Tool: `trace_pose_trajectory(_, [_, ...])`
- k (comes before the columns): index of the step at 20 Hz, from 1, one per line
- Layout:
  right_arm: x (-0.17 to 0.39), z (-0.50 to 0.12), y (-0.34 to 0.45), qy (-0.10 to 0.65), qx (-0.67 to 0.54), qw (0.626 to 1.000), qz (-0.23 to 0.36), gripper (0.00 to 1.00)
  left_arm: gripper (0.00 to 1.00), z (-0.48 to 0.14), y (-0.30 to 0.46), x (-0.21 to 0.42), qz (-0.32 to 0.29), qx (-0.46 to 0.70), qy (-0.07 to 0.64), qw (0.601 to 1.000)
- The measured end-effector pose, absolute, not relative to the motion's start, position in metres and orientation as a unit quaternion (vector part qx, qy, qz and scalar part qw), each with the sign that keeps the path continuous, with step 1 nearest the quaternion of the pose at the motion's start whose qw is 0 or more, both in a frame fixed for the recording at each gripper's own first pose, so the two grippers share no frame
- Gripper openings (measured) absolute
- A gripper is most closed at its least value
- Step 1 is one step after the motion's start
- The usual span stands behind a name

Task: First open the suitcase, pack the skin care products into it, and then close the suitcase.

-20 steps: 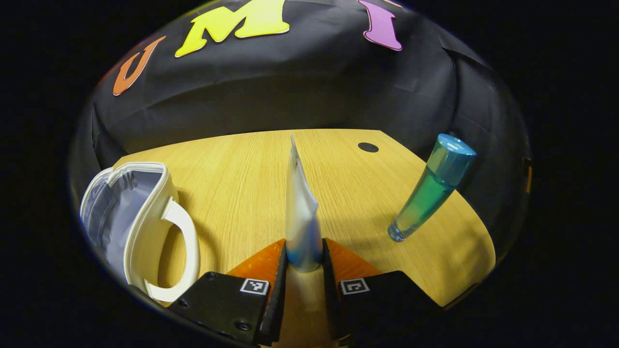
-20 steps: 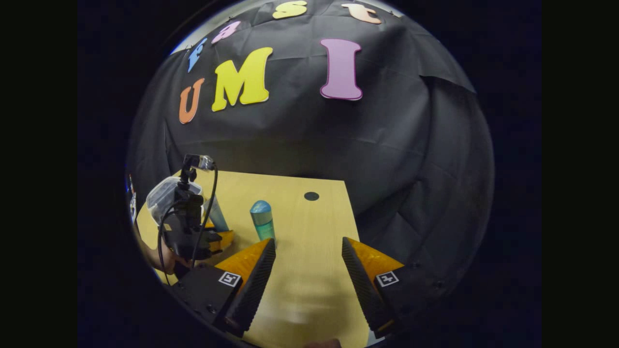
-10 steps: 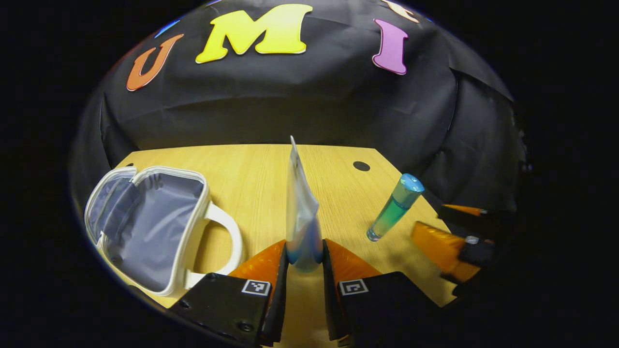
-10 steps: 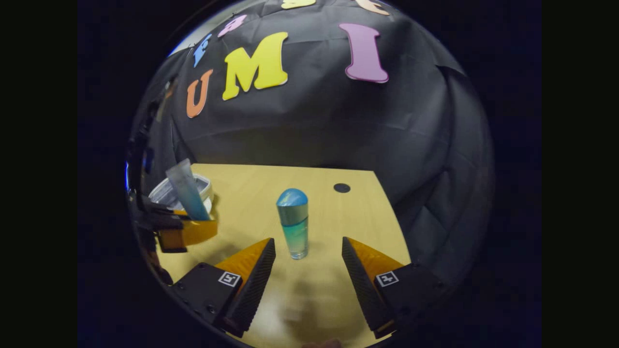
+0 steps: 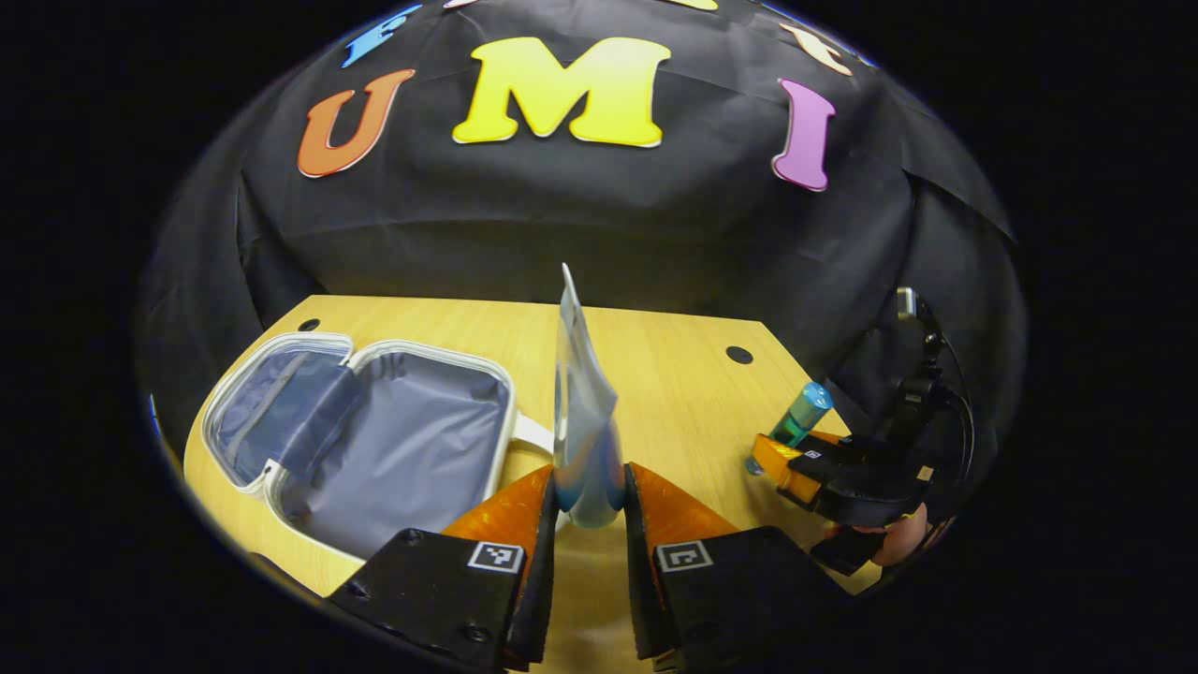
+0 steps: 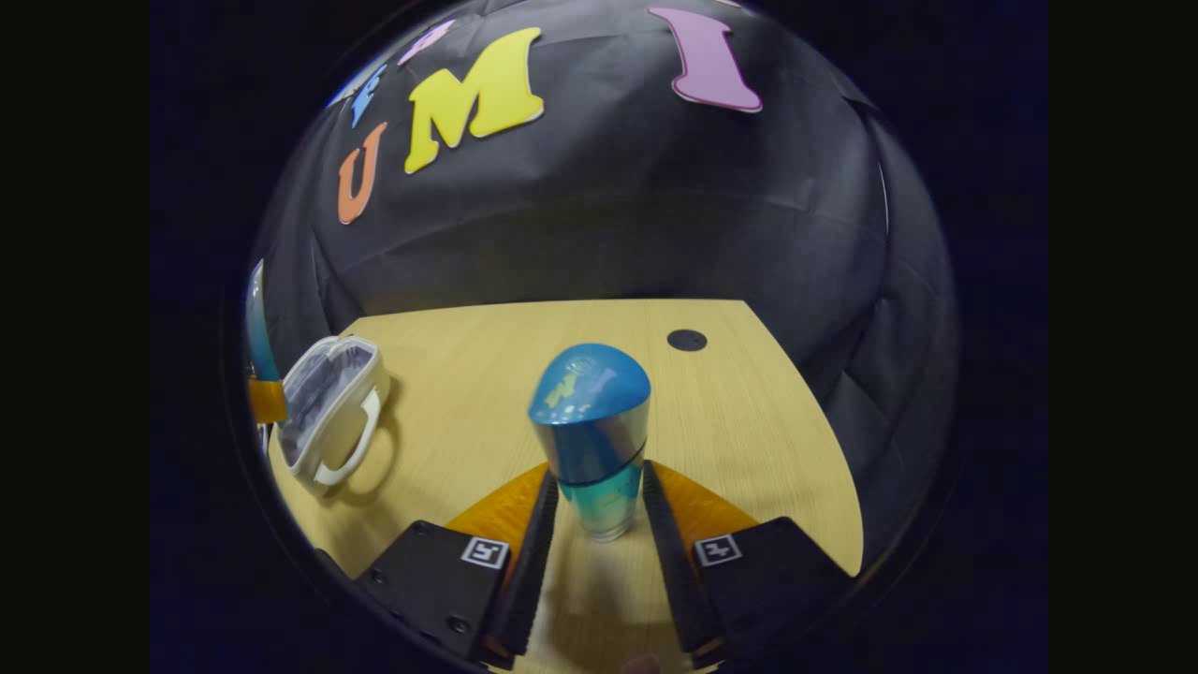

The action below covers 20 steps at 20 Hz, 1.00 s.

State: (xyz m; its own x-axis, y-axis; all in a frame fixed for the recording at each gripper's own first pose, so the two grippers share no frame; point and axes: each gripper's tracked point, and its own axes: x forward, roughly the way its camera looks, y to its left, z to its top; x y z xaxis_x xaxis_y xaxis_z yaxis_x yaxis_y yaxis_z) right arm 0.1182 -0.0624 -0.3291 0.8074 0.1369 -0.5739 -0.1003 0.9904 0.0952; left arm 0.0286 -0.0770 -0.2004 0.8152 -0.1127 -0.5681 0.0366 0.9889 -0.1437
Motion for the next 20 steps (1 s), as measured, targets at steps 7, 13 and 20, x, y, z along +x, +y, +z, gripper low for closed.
trace_pose_trajectory(7, [0.115, -0.322, -0.060, 0.325, 0.024, 0.944, 0.043, 0.37, 0.37, -0.205, 0.014, 0.024, 0.001, -0.054, 0.323, 0.945])
trace_pose_trajectory(13, [0.051, -0.234, -0.029, 0.308, 0.033, 0.946, 0.098, 0.36, 0.37, -0.244, 0.081, 0.020, -0.001, -0.015, 0.367, 0.930])
trace_pose_trajectory(20, [0.001, -0.157, -0.007, 0.300, 0.071, 0.947, 0.094, 0.33, 0.37, -0.306, 0.117, 0.011, 0.000, 0.005, 0.430, 0.903])
